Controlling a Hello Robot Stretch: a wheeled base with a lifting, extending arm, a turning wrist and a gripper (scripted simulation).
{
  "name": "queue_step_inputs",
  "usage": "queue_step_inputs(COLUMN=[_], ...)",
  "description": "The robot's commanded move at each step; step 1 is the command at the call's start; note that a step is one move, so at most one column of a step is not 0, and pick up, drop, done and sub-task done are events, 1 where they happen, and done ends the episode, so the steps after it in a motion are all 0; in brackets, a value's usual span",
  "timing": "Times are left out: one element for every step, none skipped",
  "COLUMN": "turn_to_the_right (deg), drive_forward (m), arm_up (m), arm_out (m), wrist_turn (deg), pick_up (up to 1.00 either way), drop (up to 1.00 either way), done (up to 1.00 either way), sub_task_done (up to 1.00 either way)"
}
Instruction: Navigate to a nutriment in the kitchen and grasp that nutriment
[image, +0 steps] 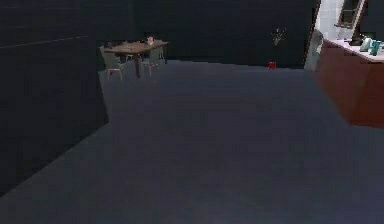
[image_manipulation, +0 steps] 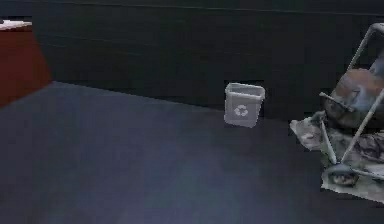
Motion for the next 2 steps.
queue_step_inputs(turn_to_the_right=[0.0,-3.0], drive_forward=[1.00,0.00], arm_up=[0.00,0.00], arm_out=[0.00,0.00], wrist_turn=[0.0,0.0], pick_up=[0.00,0.00], drop=[0.00,0.00], done=[0.00,0.00], sub_task_done=[0.00,0.00])
